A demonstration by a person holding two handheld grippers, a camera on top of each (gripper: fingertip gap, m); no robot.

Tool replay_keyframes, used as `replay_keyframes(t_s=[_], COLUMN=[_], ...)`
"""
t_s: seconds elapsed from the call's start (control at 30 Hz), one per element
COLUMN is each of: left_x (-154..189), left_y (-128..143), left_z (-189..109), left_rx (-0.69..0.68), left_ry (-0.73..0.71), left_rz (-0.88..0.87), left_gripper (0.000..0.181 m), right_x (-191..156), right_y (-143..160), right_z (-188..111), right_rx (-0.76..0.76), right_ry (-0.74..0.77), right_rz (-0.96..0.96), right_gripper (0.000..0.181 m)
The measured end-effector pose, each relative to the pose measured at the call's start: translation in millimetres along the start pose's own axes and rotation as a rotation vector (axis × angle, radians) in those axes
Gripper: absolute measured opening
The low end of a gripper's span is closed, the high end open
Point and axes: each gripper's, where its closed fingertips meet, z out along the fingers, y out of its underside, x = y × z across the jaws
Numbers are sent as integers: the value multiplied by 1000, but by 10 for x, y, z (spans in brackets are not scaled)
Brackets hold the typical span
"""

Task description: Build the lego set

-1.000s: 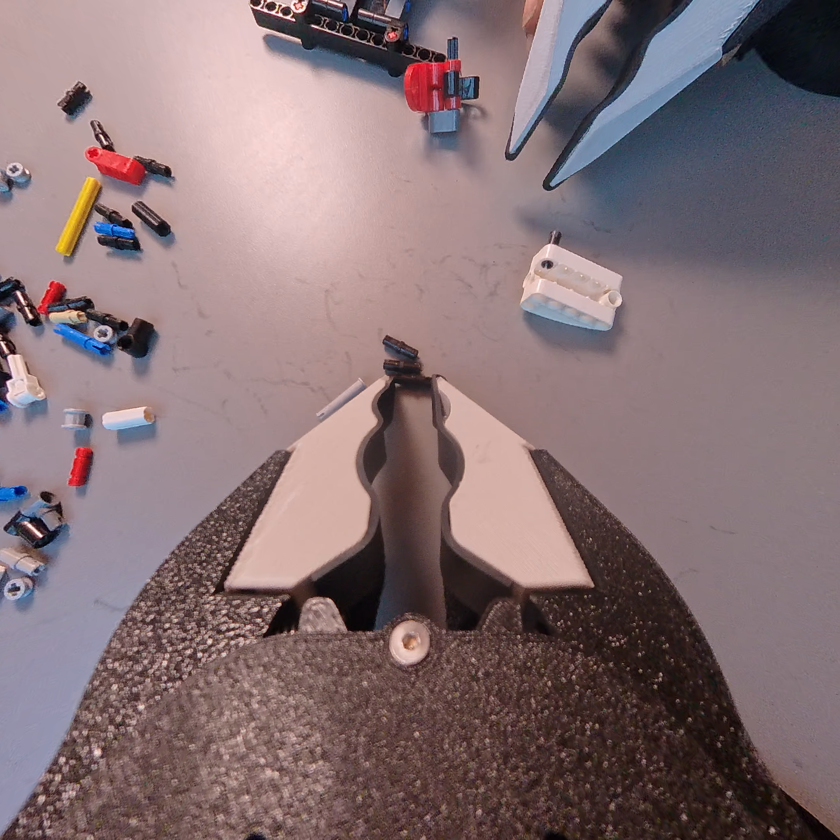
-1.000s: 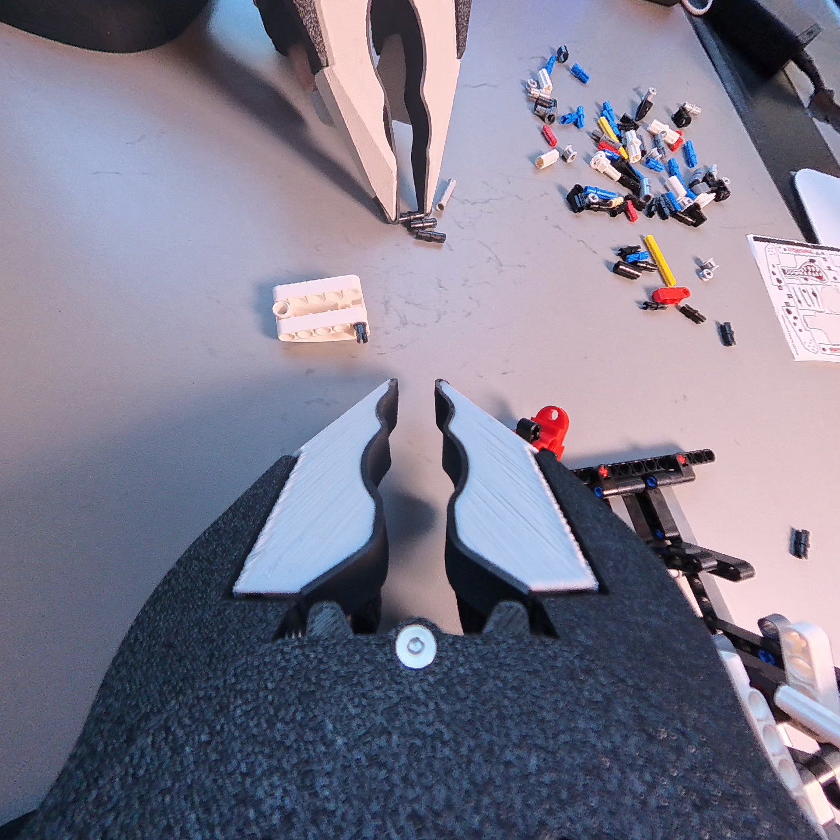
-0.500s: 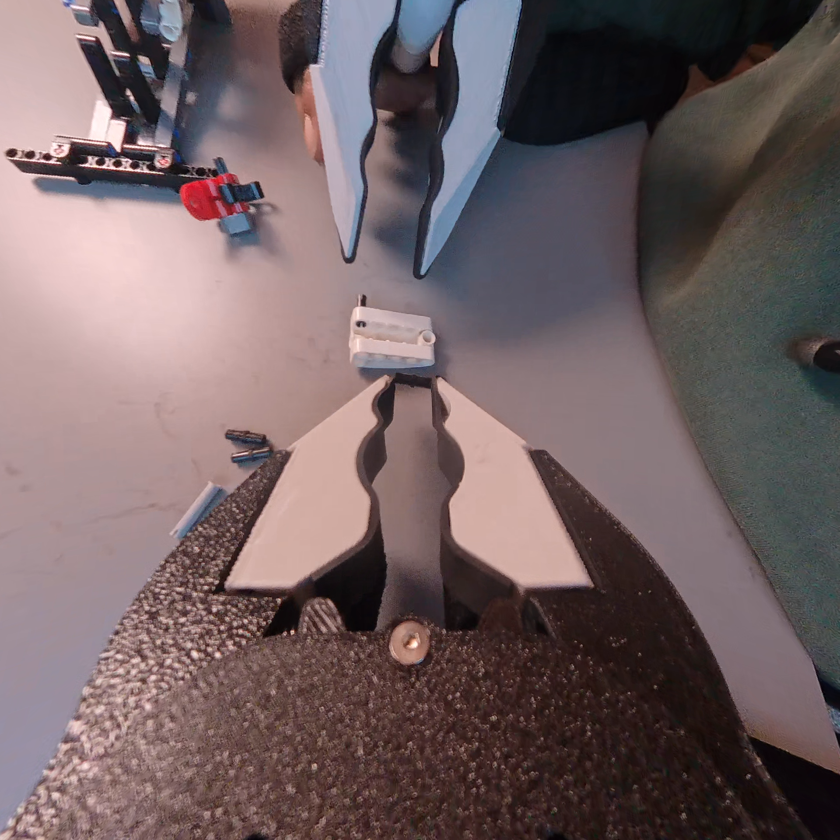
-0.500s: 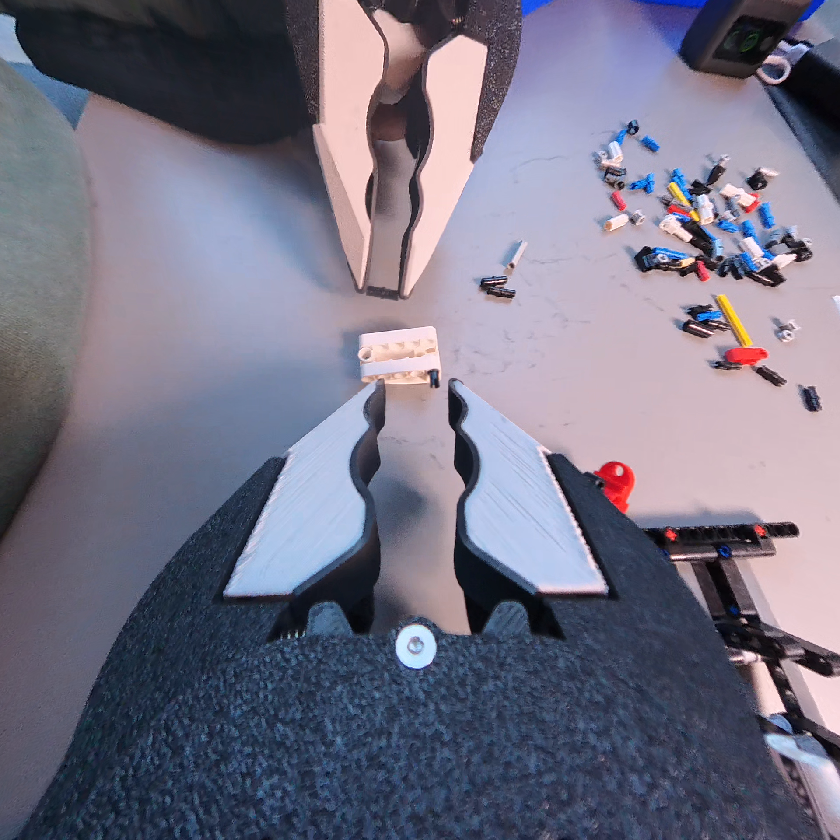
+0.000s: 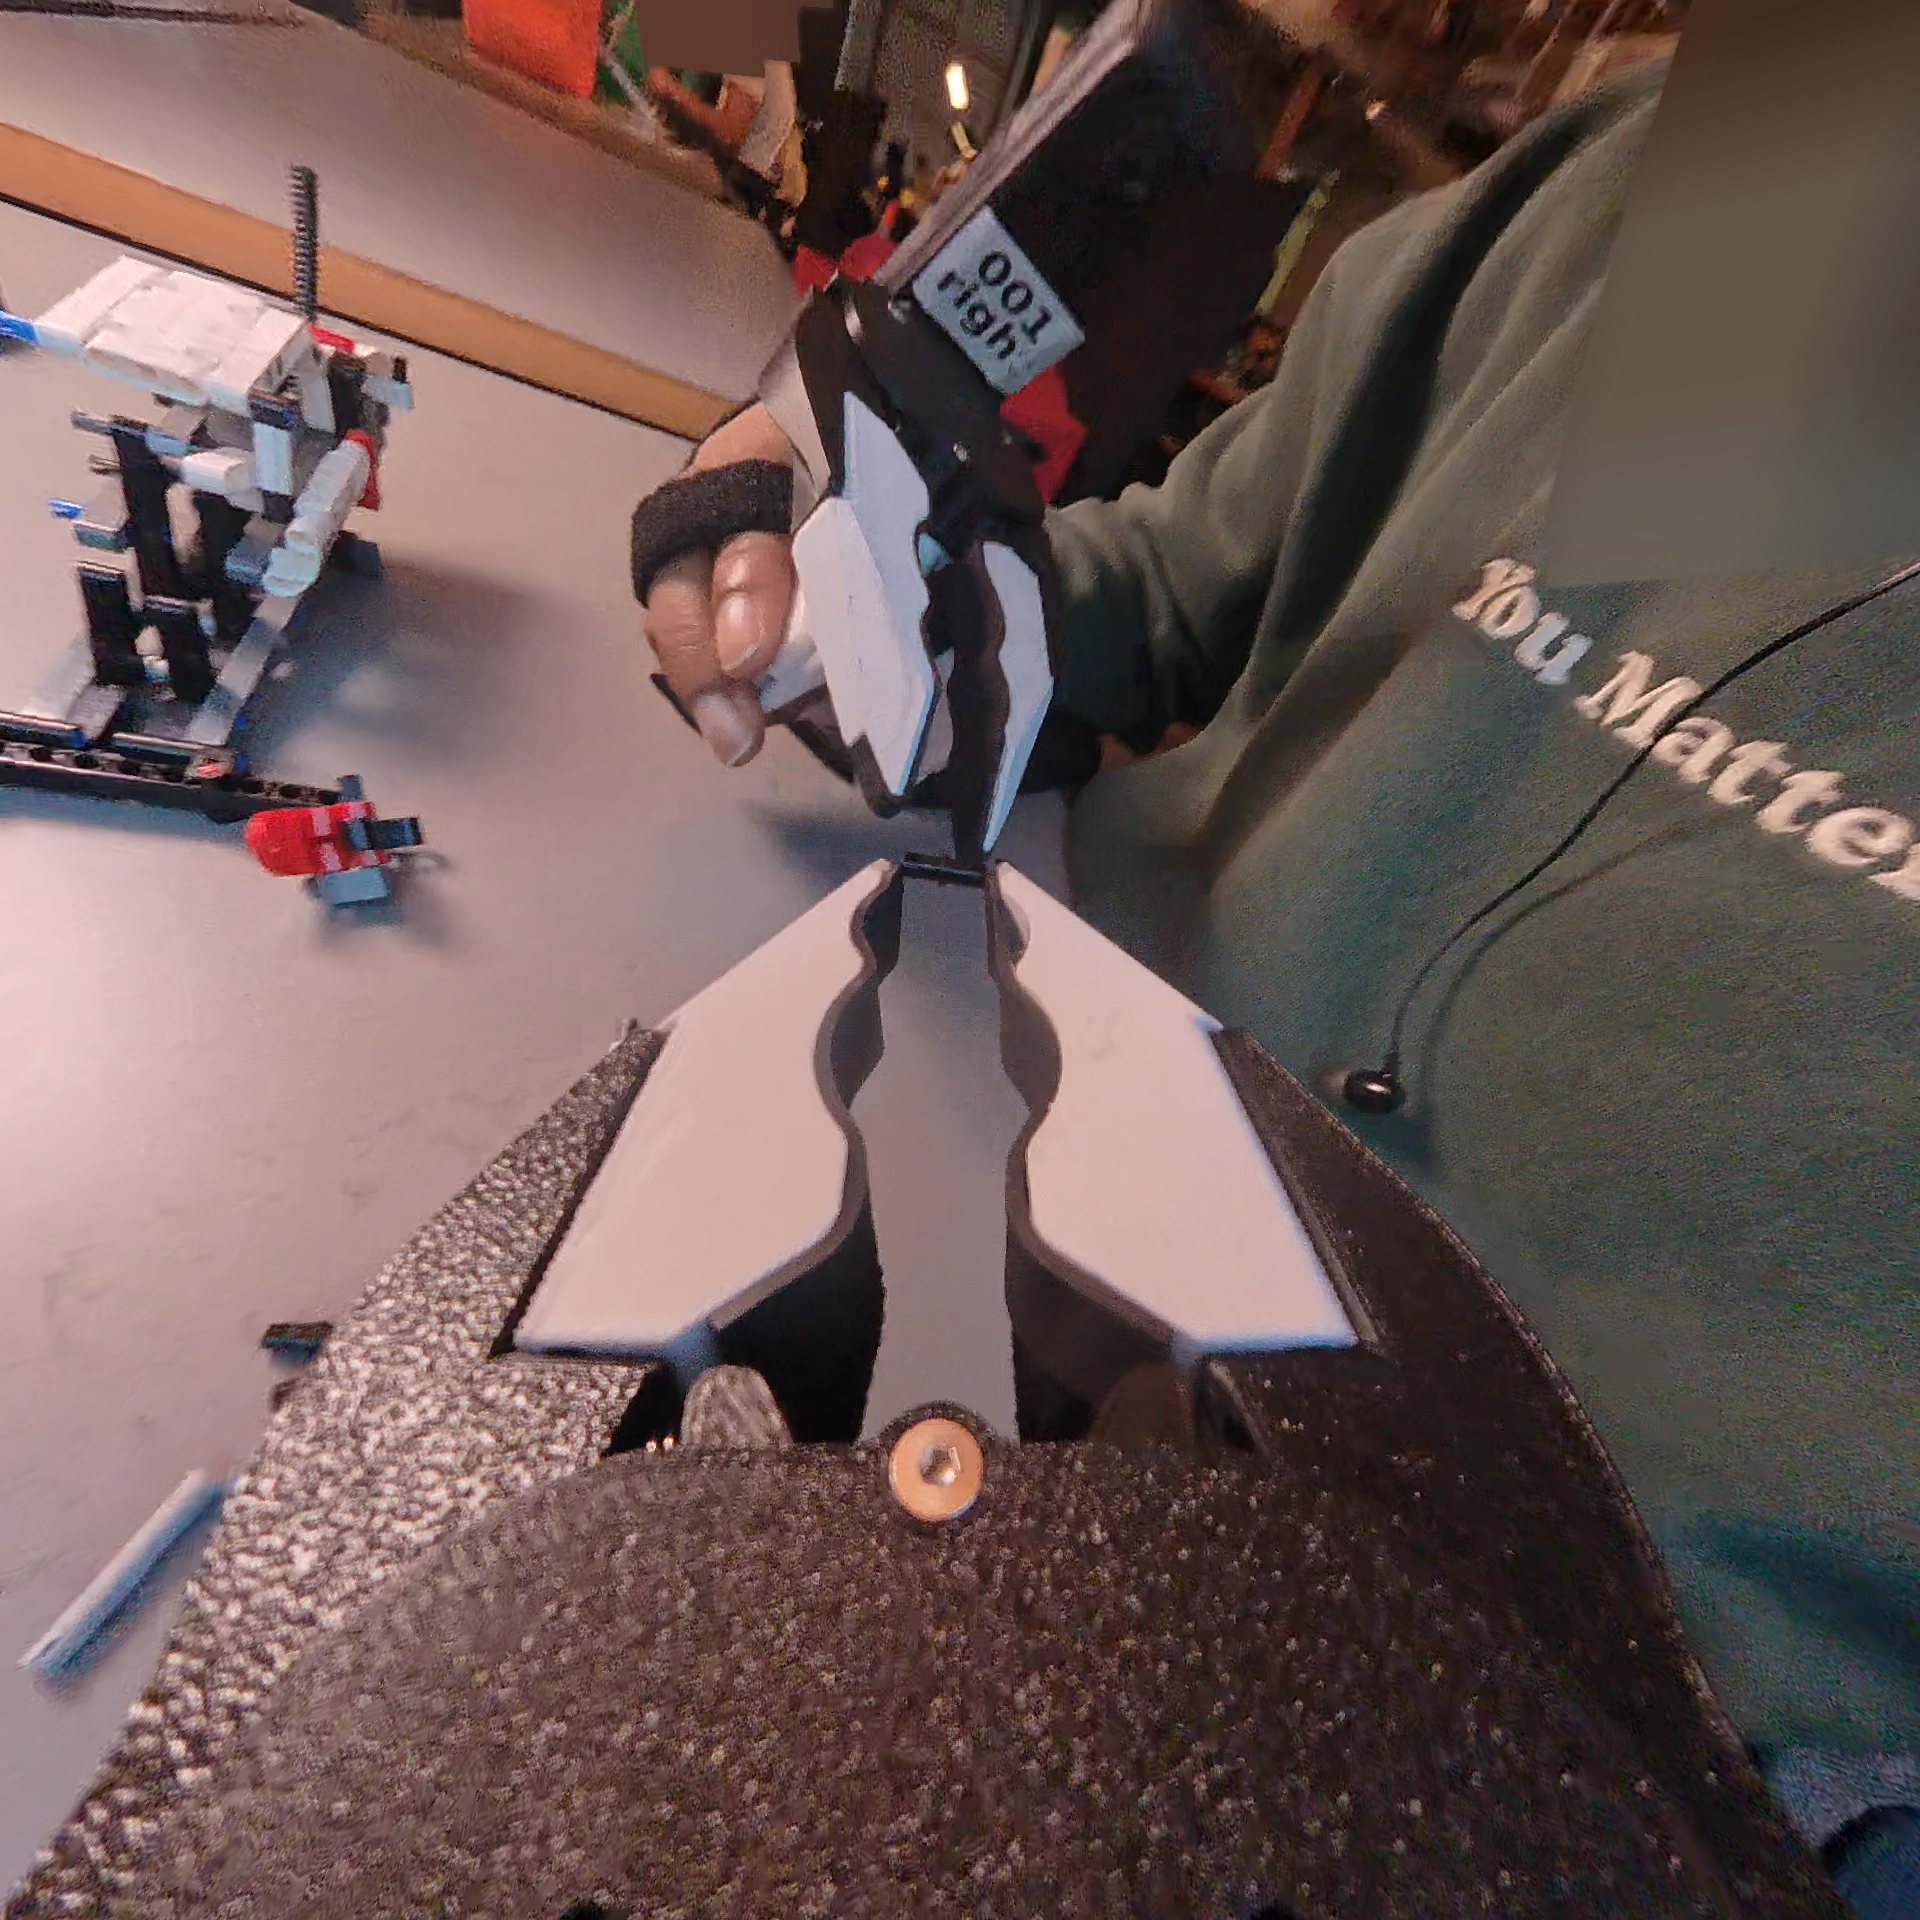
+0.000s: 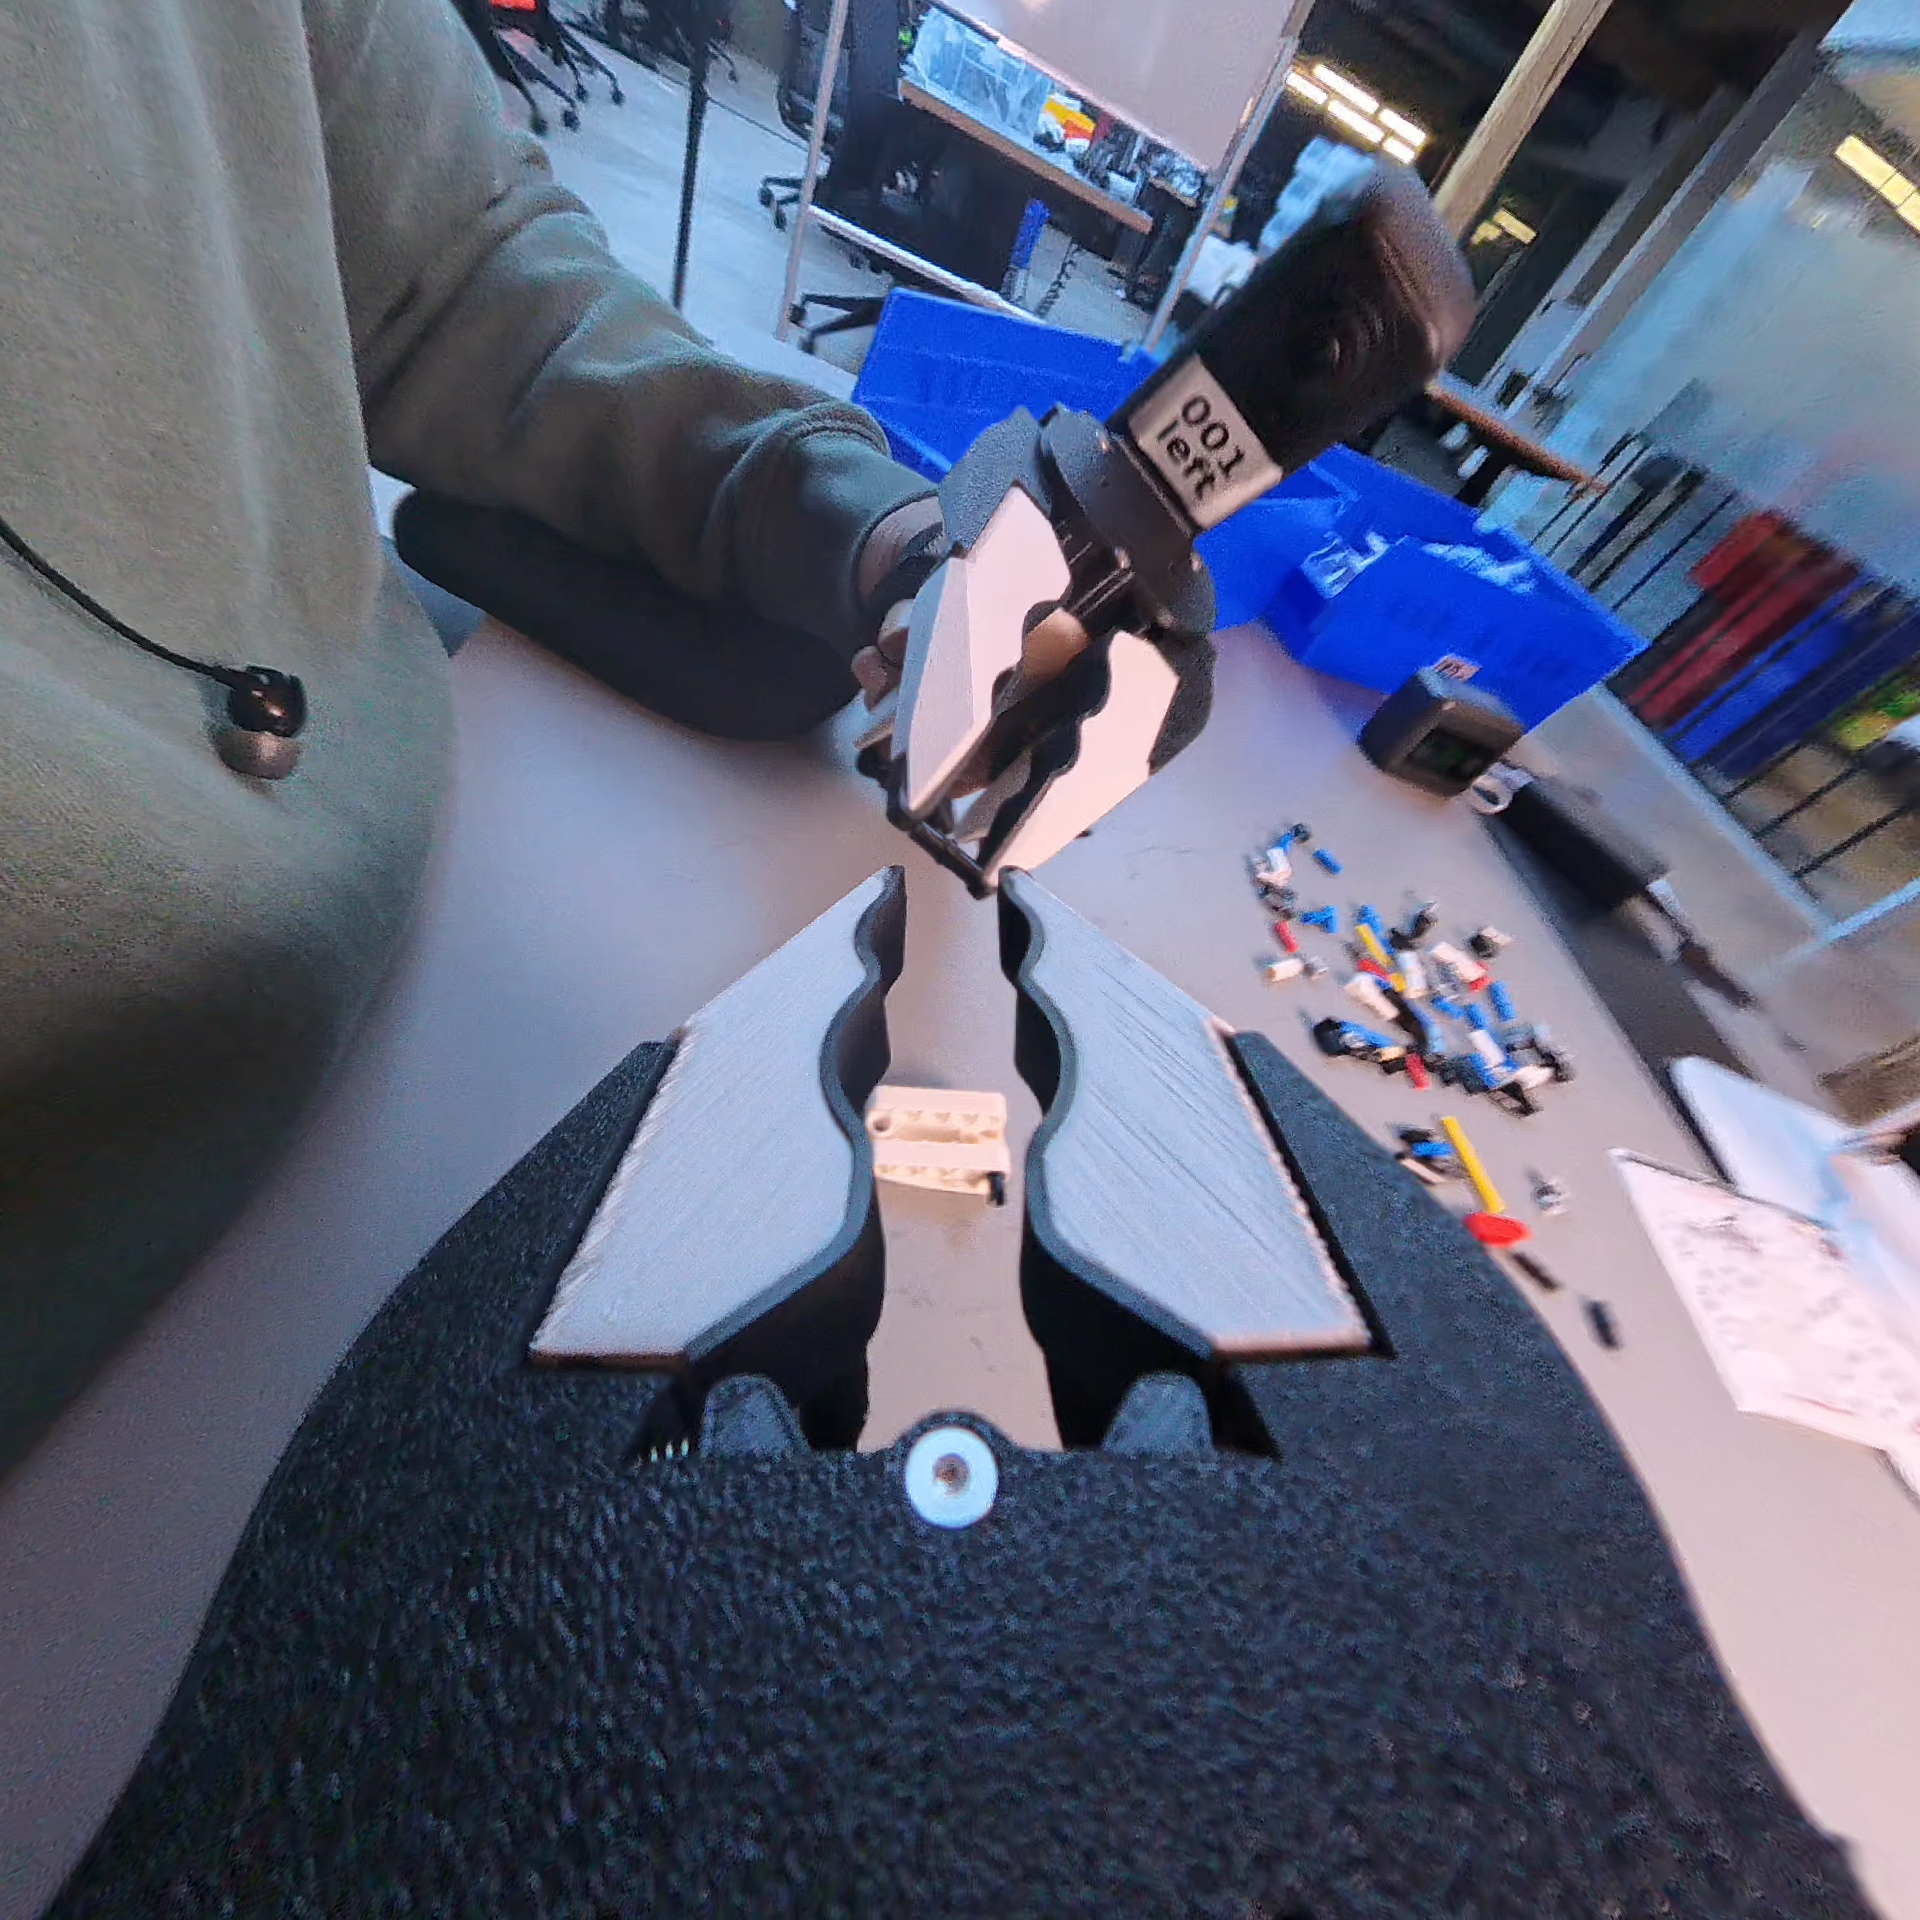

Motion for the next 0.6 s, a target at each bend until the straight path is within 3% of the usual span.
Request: replay_keyframes(t_s=[0.17, 0.37, 0.6], left_x=[105, 98, -173], left_y=[-121, -137, -165], left_z=[0, 23, -49], left_rx=[79, 91, 116], left_ry=[124, 150, -4], left_rz=[-103, -150, -216], left_gripper=[15, 14, 18], right_x=[-4, 15, 182], right_y=[-118, -109, 163], right_z=[10, 23, 22], right_rx=[23, 6, -144], right_ry=[57, 96, 145], right_rz=[-125, -191, -116], right_gripper=[17, 7, 4])
